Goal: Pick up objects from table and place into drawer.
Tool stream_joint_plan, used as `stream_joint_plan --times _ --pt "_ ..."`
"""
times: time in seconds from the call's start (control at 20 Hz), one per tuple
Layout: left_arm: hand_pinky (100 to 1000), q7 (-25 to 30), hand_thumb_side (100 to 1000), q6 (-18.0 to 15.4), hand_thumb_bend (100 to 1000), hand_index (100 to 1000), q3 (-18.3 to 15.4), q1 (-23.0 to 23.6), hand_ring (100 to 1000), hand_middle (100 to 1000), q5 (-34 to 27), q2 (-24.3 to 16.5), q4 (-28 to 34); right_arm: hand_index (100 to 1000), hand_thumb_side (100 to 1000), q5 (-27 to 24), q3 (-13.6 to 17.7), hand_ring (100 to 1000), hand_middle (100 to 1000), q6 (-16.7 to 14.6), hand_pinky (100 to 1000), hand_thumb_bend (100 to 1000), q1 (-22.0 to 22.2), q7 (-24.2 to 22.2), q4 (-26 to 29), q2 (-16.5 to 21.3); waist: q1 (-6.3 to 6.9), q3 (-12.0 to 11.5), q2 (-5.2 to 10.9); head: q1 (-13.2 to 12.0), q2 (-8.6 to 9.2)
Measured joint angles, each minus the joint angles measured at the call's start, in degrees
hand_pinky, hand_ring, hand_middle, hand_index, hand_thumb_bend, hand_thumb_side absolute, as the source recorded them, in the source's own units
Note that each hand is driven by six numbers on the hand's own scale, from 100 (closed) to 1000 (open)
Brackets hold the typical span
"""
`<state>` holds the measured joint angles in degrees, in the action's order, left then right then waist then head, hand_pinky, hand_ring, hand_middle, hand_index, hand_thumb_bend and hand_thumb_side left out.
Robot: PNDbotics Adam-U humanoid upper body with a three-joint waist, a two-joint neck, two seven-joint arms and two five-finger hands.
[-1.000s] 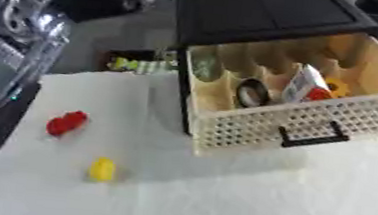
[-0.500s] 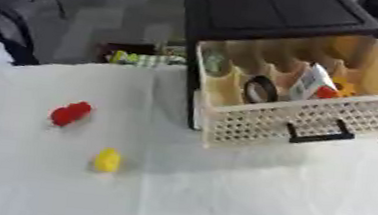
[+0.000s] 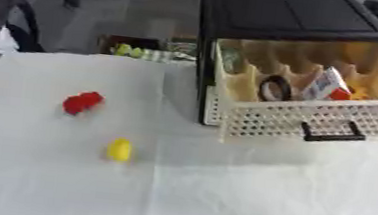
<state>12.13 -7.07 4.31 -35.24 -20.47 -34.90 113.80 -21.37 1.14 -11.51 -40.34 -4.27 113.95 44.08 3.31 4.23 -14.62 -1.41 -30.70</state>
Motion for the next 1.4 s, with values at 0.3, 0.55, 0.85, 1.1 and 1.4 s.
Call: stream_joint_plan --times 0.3,0.55,0.85,1.1,1.4 --pt "455 7.2 699 -1.8 100 867 -0.4 8.1 638 646 -1.7 3.8 0.0 786 1000 -1.1 -2.9 753 494 -4.9 636 100 -0.4 -11.9 0.0 8.0 -1.2 -0.3 0.32 -0.3 -0.47" --pt "446 13.2 746 -1.8 100 856 -0.6 13.4 628 633 -2.4 7.2 0.0 782 1000 -3.4 -4.8 752 480 -7.4 624 100 1.5 -23.0 0.0 13.4 -1.86 -0.6 0.56 -0.7 -0.49" --pt "444 17.2 801 1.1 100 848 -1.2 17.1 626 629 -1.8 10.6 0.0 792 1000 -6.2 -7.7 777 492 -8.3 636 100 3.7 -33.5 0.0 17.6 -2.5 -0.7 1.08 -0.7 -0.56" --pt "444 18.5 828 3.4 100 844 -1.7 19.1 626 627 -0.4 12.6 0.0 818 1000 -7.3 -10.2 796 516 -6.4 641 100 4.7 -40.4 0.0 19.2 -2.74 -0.9 1.15 -0.5 -0.79" --pt "444 19.7 859 5.0 100 840 -2.0 20.5 626 625 1.5 14.7 0.0 844 1000 -7.2 -13.5 810 544 -2.1 646 100 5.1 -46.3 0.0 19.3 -2.77 -1.2 1.15 0.0 -0.96"
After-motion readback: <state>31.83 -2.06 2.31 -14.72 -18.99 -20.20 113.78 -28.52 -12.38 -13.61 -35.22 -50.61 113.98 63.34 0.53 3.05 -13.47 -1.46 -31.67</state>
